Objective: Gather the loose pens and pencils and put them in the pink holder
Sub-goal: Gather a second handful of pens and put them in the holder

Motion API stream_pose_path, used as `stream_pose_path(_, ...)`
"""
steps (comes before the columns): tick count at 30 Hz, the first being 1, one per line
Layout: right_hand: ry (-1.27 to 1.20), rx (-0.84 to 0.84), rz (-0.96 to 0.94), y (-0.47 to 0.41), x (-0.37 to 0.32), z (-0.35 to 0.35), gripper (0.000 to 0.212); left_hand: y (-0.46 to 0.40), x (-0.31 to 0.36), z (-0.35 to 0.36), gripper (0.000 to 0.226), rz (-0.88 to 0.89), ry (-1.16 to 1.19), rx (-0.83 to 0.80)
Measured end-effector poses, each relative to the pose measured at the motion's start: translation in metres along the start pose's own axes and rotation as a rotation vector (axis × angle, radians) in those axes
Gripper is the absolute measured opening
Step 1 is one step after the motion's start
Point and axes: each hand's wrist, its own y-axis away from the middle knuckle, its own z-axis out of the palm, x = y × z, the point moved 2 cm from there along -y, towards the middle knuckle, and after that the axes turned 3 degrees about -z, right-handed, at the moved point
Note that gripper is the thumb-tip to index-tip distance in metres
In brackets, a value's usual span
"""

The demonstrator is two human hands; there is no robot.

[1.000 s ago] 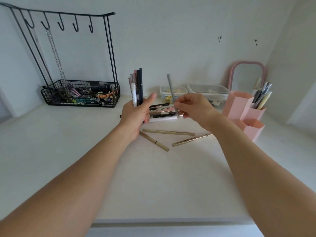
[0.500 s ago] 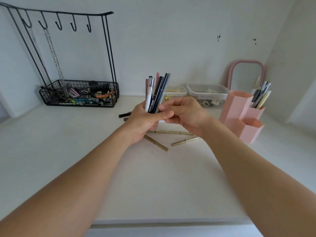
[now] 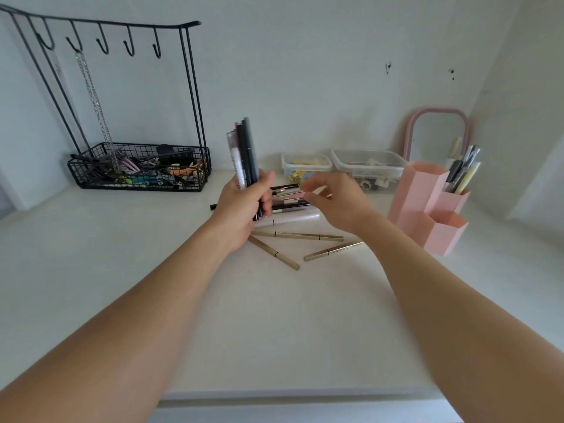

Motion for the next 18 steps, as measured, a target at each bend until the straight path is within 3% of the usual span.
stream_pose_path(6,0.244,-0.183,-0.080,0.004,0.008,0.012,0.013,-0.004,0.005,-0.006,0.023,-0.049,0.181,0.094)
stream_pose_path(12,0.287,-0.261,-0.068,0.004,0.010,0.006,0.010,-0.003,0.003,-0.005,0.024,-0.071,0.128,0.112)
stream_pose_path(18,0.177,-0.165,0.016,-0.004,0.013,-0.010,0.010,-0.003,0.001,-0.007,0.022,-0.048,-0.004,0.113)
